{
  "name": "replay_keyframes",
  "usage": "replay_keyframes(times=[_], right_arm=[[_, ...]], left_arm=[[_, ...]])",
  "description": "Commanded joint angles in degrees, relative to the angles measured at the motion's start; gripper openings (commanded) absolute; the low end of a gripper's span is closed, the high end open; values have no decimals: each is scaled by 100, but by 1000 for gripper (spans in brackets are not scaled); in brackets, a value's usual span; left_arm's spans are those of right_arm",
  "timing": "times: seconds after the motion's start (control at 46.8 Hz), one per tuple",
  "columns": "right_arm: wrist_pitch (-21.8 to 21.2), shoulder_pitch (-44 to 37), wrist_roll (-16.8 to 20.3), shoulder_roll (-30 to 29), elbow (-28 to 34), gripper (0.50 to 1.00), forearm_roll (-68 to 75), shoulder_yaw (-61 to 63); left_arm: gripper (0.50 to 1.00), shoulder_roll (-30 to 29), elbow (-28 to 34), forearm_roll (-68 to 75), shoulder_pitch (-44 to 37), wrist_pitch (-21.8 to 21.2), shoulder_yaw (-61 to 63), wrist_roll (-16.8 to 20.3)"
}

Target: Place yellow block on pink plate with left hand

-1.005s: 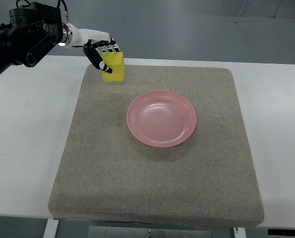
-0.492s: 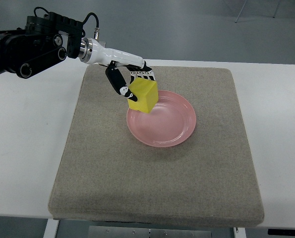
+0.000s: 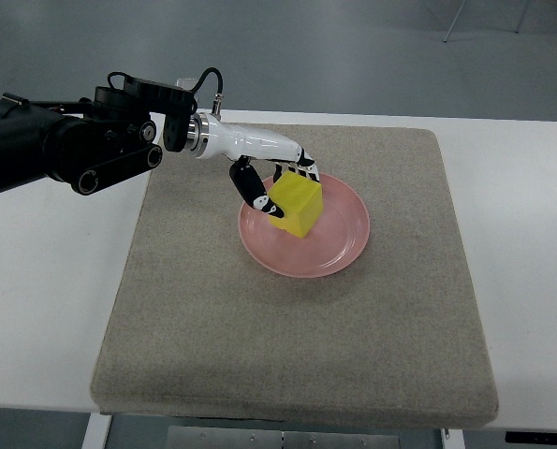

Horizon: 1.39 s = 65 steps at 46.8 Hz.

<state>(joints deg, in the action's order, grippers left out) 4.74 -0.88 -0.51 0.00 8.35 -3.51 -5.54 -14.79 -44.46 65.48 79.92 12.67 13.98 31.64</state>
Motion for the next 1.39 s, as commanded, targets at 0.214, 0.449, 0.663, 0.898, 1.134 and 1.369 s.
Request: replay_keyframes(times=[0.214,0.449,0.663,0.898,1.134,1.369], right_arm=[[0,0,-2,0,0,924,0,0],[0,0,-2,0,0,924,0,0],[0,0,-2,0,0,924,0,0],[-9,0,-2,0,0,924,0,0],[0,0,-2,0,0,924,0,0],[0,0,-2,0,0,924,0,0]], left_arm=[[706,20,7,0,-73,-19,-9,0],[988,125,-10,-53,-188,43,-18,0],[992,37,7,-229,-135,499,-229,0],[992,-191,482,-878,-144,1676,-1028,0],[994,-613,895,-2512,-232,2233,-1565,0],[994,-1061,930,-4639,-635,2233,-1749,0]])
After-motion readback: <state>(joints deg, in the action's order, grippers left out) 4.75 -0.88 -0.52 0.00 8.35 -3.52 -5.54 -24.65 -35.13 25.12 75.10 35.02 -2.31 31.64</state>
